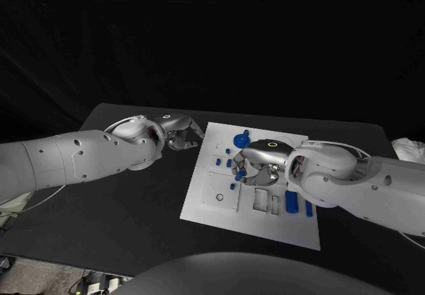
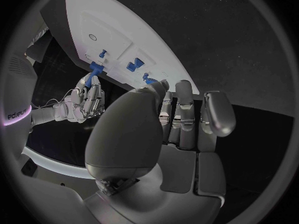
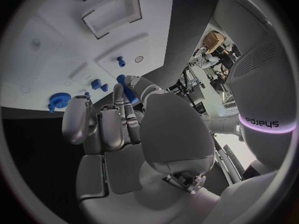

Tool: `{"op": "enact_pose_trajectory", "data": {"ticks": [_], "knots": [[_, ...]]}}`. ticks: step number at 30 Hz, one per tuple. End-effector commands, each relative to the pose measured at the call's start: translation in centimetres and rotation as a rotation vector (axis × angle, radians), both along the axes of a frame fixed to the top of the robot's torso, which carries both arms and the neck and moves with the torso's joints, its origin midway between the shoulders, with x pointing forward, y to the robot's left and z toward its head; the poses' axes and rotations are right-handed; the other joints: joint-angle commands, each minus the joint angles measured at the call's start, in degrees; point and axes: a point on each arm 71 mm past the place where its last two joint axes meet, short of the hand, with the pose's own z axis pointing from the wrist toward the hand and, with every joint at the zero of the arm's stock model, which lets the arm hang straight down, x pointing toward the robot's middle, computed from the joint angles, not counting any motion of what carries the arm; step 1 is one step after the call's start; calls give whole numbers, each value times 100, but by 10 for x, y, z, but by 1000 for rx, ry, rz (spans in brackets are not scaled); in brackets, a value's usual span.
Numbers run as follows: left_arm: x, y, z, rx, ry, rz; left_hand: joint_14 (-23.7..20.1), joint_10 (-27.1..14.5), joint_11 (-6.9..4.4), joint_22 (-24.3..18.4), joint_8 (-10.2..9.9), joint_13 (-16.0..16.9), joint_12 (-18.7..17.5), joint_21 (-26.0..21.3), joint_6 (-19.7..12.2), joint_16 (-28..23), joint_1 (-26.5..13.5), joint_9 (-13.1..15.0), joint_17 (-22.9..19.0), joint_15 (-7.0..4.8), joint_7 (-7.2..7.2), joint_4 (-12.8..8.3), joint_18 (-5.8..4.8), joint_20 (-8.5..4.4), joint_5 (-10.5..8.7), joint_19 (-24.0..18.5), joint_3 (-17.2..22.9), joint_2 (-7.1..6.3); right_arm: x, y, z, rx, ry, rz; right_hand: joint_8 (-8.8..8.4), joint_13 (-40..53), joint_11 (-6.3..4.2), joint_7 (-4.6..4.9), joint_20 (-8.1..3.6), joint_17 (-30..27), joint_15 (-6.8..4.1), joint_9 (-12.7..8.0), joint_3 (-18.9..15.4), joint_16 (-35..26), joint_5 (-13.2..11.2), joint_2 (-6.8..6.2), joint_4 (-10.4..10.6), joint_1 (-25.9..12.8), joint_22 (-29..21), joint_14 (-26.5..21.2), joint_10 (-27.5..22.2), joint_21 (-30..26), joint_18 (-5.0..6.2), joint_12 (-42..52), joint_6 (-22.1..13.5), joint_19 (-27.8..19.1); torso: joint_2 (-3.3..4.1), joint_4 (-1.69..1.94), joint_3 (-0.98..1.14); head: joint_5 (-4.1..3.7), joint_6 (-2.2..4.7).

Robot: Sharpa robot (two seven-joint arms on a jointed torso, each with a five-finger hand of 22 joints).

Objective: Assemble the parts on the task board

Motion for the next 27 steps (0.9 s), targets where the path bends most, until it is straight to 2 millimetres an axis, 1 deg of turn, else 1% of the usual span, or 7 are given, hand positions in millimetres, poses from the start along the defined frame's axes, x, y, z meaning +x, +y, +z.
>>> {"op": "enact_pose_trajectory", "data": {"ticks": [1, 6, 10, 14, 19, 25, 27], "knots": [[-1, -3, 0, -8, 4, -12, -42, 40, 11, 913, -7, 3, 25, -17, -6, -29, 54, -10, -4, -8, 32, 13, 96, 32, 33, -15, 21, -1, -6, 9, -7, -50, 15, 29, -39, -14, 10, 14, 8, -23, 5, 0, 12, -33, -17, -16, 31, -38, 876, -55, 39, -46, 35, -52, -41, -54, 1, 7, -1, 27, 0], [-1, -4, 0, -11, 5, -14, -44, 45, 17, 912, -6, 3, 28, -21, -5, -30, 34, -11, -10, -3, 36, 30, 96, 35, 36, -16, 16, -1, -12, 24, -15, -60, 23, 57, -52, -23, 18, 23, 12, -40, 10, -8, 27, -43, 3, -27, 22, -35, 866, -65, 26, -76, 41, -75, -47, -72, 4, 5, 4, 49, 0], [-1, -5, 0, -12, 6, -16, -44, 45, 17, 912, -6, 3, 28, -21, -5, -30, 34, -11, -11, -2, 36, 30, 96, 35, 36, -17, 16, -1, -16, 33, -22, -69, 25, 77, -57, -27, 24, 27, 14, -57, 14, -11, 33, -51, 8, -31, 21, -38, 860, -74, 18, -96, 45, -85, -48, -85, 1, -9, -2, 73, 0], [-1, -6, 0, -12, 7, -18, -44, 46, 18, 911, -6, 3, 28, -26, -5, -31, 34, -11, -11, -2, 36, 30, 97, 36, 39, -18, 17, -1, -19, 41, -27, -80, 20, 96, -60, -30, 26, 29, 15, -61, 16, -13, 37, -53, 12, -34, 18, -38, 859, -77, 14, -102, 46, -92, -49, -88, 4, -11, 0, 80, 0], [-1, -8, 0, -13, 9, -21, -44, 46, 18, 911, -6, 3, 28, -26, -5, -31, 34, -11, -11, -2, 36, 30, 97, 36, 39, -18, 17, -1, -22, 47, -33, -92, 13, 112, -63, -31, 27, 30, 16, -74, 17, -14, 40, -59, 16, -35, 16, -36, 856, -83, 12, -111, 48, -95, -49, -94, 7, 1, 4, 83, 0], [-1, -8, 0, -13, 11, -21, -46, 48, 18, 910, -5, 3, 29, -28, -4, -32, 34, -11, -15, -1, 38, 30, 97, 37, 42, -19, 18, 1, -24, 50, -38, -98, 15, 114, -74, -36, 32, 36, 20, -81, 22, -21, 55, -65, 38, -42, 7, -32, 850, -90, 7, -133, 52, -109, -52, -107, 2, 0, 1, 103, 0], [-1, -8, 0, -12, 12, -21, -47, 49, 19, 910, -5, 3, 29, -30, -4, -34, 34, -11, -18, 0, 38, 30, 97, 37, 45, -20, 19, 2, -25, 50, -39, -99, 13, 114, -74, -36, 32, 36, 20, -81, 22, -21, 55, -65, 38, -42, 7, -32, 850, -90, 7, -133, 52, -109, -52, -107, -2, -8, -2, 113, 0]]}}
